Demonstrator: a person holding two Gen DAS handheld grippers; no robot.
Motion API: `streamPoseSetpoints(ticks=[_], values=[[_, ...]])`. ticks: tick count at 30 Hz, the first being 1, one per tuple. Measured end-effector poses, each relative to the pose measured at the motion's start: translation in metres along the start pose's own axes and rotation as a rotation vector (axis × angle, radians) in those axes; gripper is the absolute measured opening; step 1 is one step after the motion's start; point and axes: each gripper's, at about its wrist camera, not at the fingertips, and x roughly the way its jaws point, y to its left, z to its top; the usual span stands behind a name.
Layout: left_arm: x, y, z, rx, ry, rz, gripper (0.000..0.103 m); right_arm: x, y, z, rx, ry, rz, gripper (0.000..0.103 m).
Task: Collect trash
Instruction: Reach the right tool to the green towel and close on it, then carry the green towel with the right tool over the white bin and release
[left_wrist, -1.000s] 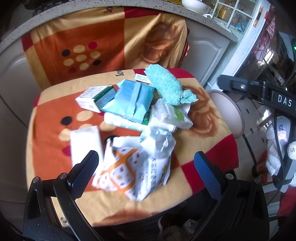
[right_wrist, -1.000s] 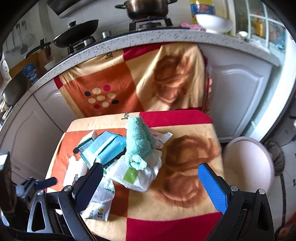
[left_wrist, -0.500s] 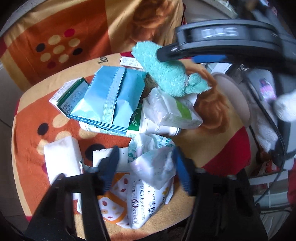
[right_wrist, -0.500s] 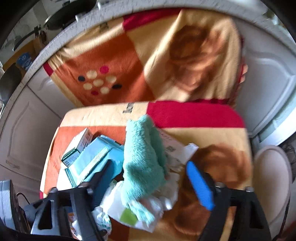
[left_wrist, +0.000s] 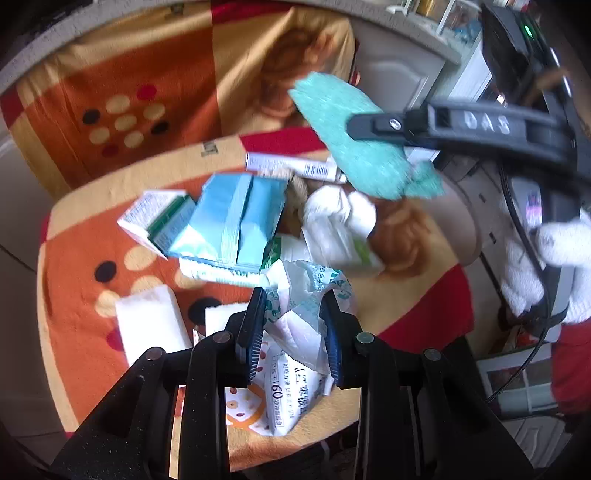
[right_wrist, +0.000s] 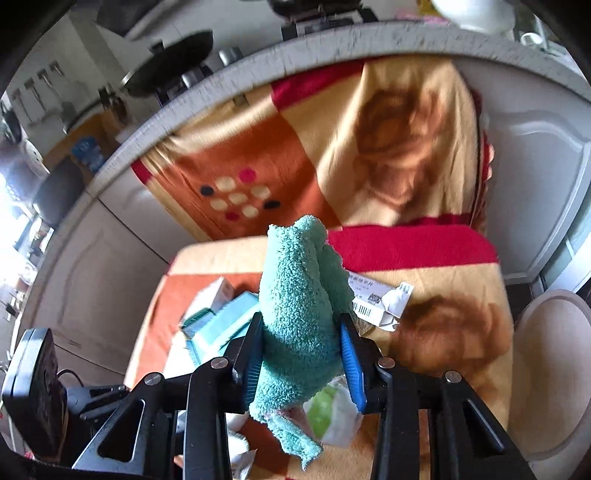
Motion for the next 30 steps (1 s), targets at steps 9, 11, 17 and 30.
streamPoseSetpoints(ticks=[9, 11, 17, 30], values=[[-0.02, -0.027, 0.019, 0.032, -0.059, -0.056, 0.027, -0.055, -0.027, -0.018, 0.057, -0.065, -0.006, 0.037], [-0.019, -0.036, 0.023, 0.037, -0.063, -0.073, 0.027, -0.067, -0.035, -0.023, 0.063, -0.079, -0.031, 0.037], [-0.01, -0.072, 0.042, 0.073, -0.072, -0.117, 0.027, -0.094, -0.077, -0.04, 0.117, -0.102, -0.126, 0.037], [0.077, -0.168, 0.098, 0.16, 0.003, -0.18, 0.027, -0.116, -0.205, -0.09, 0.365, -0.048, -0.373, 0.037]])
